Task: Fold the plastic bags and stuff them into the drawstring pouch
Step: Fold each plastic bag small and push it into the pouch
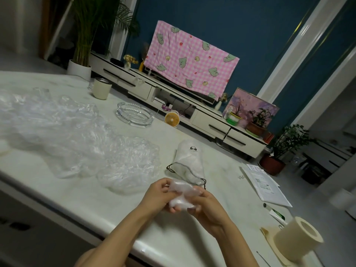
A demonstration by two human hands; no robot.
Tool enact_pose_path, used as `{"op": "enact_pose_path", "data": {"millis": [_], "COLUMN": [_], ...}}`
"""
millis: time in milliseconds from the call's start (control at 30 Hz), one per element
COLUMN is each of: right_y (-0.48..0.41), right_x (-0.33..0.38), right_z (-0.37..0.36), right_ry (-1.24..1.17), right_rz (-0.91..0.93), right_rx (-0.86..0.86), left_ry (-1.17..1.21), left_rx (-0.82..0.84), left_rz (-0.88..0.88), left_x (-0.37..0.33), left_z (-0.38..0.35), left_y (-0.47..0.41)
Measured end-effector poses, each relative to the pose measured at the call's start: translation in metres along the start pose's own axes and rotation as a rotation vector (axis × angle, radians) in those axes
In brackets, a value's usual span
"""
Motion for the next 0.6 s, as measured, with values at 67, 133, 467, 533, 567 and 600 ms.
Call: {"op": "enact_pose_path", "data": {"millis": [67, 133, 467, 533, 567, 600], "right_y": [-0.002, -0.004, 0.013, 0.019, 0.02, 0.02], "right_x": [-0.001, 0.0, 0.011, 0.024, 0.029, 0.031], "right_z": [0.003, 0.008, 0.018, 0.031, 0.032, 0.029], "right_ry": [-0.039, -0.033, 0.584, 0.54, 0.515, 0.526], "right_rz": [-0.013, 0.005, 0.095, 0.145, 0.178, 0.188], "right_rx": [-0.038, -0.088, -0.195, -0.325, -0.361, -0.352], "left_ry": [0.14, 0.287, -0.023, -0.147, -0.198, -0.226], "left_rx": [0.0, 0.012, -0.05, -0.021, 0.009, 0.034], "left_rz": [0.036, 0.103, 0.028, -0.055, -0.084, -0.102], "left_x": [-0.002, -0.003, 0.005, 0.0, -0.002, -0.002], "left_z": [-0.002, -0.003, 0.006, 0.006, 0.004, 0.002], "left_y": [0.001, 0.001, -0.001, -0.004, -0.005, -0.004]}}
Point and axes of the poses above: each hand's wrist, its own y-axis away from the middle knuckle, its own z-axis out of the back of the hand, x = y × z, the point moved 6 cm from there along -y, towards the middle knuckle, and after that the axes turned 15 degrees about -z, right-handed, at the moved point
